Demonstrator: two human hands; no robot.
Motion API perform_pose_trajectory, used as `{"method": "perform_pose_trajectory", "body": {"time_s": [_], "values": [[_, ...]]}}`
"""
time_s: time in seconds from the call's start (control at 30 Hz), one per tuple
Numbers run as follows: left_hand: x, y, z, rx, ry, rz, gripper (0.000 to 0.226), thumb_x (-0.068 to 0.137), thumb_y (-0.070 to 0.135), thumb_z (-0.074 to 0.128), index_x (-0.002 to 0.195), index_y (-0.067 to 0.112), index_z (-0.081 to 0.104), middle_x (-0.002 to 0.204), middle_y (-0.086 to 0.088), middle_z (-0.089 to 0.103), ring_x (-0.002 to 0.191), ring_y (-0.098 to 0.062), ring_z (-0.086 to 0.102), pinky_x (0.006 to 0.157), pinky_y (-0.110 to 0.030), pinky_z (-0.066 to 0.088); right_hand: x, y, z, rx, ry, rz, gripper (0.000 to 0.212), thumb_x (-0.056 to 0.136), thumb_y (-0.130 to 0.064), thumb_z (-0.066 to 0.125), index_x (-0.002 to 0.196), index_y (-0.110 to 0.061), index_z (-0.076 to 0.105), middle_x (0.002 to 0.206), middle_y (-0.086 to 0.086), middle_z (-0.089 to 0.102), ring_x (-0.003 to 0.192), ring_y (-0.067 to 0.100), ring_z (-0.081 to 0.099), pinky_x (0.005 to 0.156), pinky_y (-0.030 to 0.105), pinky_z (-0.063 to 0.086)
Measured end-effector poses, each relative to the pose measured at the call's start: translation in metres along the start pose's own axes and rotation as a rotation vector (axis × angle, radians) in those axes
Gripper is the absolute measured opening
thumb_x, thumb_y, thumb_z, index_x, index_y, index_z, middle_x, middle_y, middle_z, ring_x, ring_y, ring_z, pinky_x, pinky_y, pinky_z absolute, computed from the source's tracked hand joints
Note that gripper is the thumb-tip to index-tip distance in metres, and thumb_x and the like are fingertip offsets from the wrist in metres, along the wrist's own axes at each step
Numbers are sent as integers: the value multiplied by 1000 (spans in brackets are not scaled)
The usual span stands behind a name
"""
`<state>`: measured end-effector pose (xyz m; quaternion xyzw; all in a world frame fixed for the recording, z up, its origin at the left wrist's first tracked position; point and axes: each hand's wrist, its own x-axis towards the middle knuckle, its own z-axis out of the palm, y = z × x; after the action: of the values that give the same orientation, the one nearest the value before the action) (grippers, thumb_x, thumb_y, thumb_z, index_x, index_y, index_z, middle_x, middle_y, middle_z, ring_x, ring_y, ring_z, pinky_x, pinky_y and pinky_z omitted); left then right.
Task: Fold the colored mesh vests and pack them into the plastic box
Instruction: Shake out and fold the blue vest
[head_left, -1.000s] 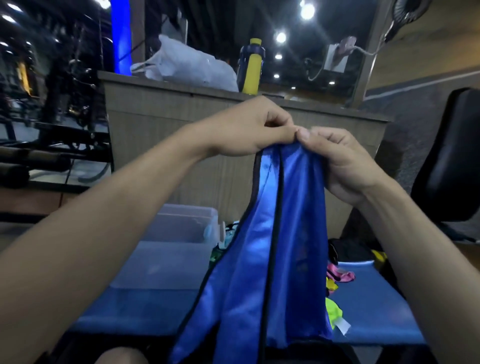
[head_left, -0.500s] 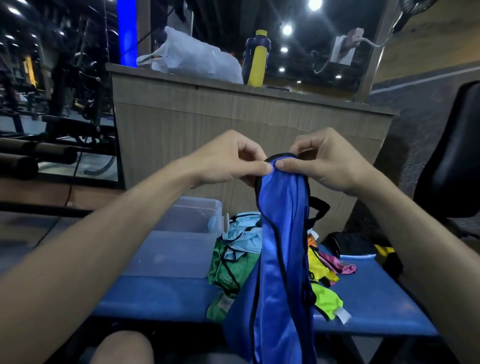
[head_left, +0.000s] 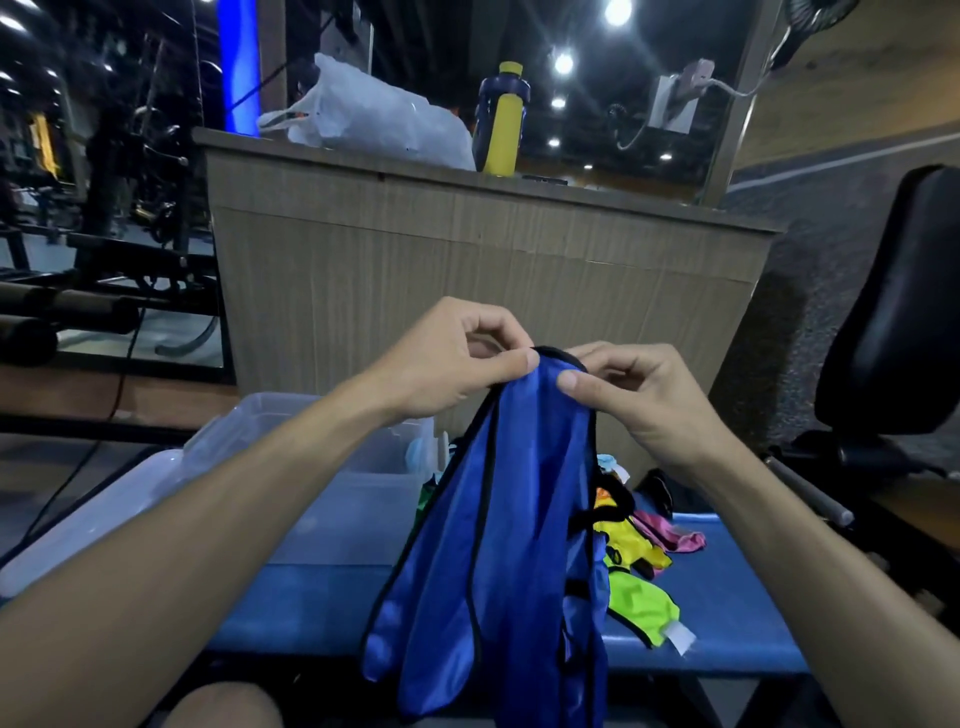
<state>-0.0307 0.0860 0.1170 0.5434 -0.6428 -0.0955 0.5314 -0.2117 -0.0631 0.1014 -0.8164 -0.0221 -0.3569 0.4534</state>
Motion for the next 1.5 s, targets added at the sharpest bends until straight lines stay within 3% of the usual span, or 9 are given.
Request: {"method": "perform_pose_trajectory", "body": {"time_s": [0.1, 0.27, 0.43, 0.57, 0.8, 0.97, 1.1, 1.3, 1.5], "values": [[3, 2, -3, 33, -52, 30, 5, 94, 8, 71, 93, 3, 73, 93, -10, 76, 89, -18, 72, 85, -28, 57, 5, -7, 11, -37, 57, -84, 15, 83, -14, 77, 86, 1, 75, 101, 11, 75, 89, 20, 68, 81, 30, 55], [9, 5, -10, 110, -63, 52, 4, 90, 9, 75, 93, 5, 77, 91, -7, 77, 91, -25, 74, 90, -40, 59, 17, -11, 7, -295, 20, -15, 10, 88, -14, 80, 83, -6, 77, 82, 11, 76, 83, 36, 73, 77, 53, 57], [3, -1, -8, 228, -77, -19, 2, 88, 13, 77, 88, 15, 78, 86, 1, 78, 84, -15, 75, 86, -41, 61, 29, -28, 1, -530, -8, -86, 10, 87, -9, 77, 77, -10, 75, 75, 2, 74, 71, 20, 72, 70, 44, 59], [-7, -18, 4, 265, -57, -68, 17, 86, 26, 74, 72, 16, 70, 70, 0, 71, 64, -18, 66, 67, -36, 56, 44, -50, 2, -634, -18, -193, 10, 87, -7, 75, 77, -7, 73, 82, 1, 75, 77, 14, 72, 73, 39, 60], [-26, -41, 19, 149, -46, -64, 31, 91, 46, 66, 100, 19, 79, 128, 15, 65, 118, -9, 64, 102, -46, 52, 53, -57, -1, -633, 17, -231, 9, 89, -8, 73, 80, -6, 72, 86, 1, 74, 82, 12, 70, 78, 36, 59], [-39, -32, 40, 68, -2, -7, 15, 98, 29, 66, 86, 35, 73, 107, 17, 63, 100, -7, 67, 85, -35, 54, 50, -35, 1, -574, 17, -179, 10, 86, -5, 73, 77, -5, 70, 85, 3, 74, 81, 18, 70, 80, 44, 57], [-41, -35, 50, 96, 102, 28, 30, 99, 27, 64, 71, 22, 55, 77, 11, 47, 71, -1, 52, 70, -25, 38, 43, -21, 2, -489, -33, -112, 14, 84, 2, 73, 74, -1, 65, 86, 6, 73, 80, 27, 70, 79, 45, 57], [-42, -52, 59, 257, 187, -18, 37, 100, 22, 61, 69, 8, 46, 71, 2, 45, 65, -13, 49, 64, -36, 38, 28, -11, 0, -392, -110, -13, 12, 85, 9, 71, 76, 7, 64, 89, 9, 75, 86, 38, 70, 81, 46, 58], [-43, -58, 38, 96, 187, -138, 12, 93, 22, 74, 83, 16, 77, 74, 11, 73, 68, 0, 65, 67, -21, 49, 16, -2, -9, -534, -109, -11, 13, 83, 7, 72, 79, -4, 65, 86, 4, 73, 79, 23, 72, 75, 48, 60]]}}
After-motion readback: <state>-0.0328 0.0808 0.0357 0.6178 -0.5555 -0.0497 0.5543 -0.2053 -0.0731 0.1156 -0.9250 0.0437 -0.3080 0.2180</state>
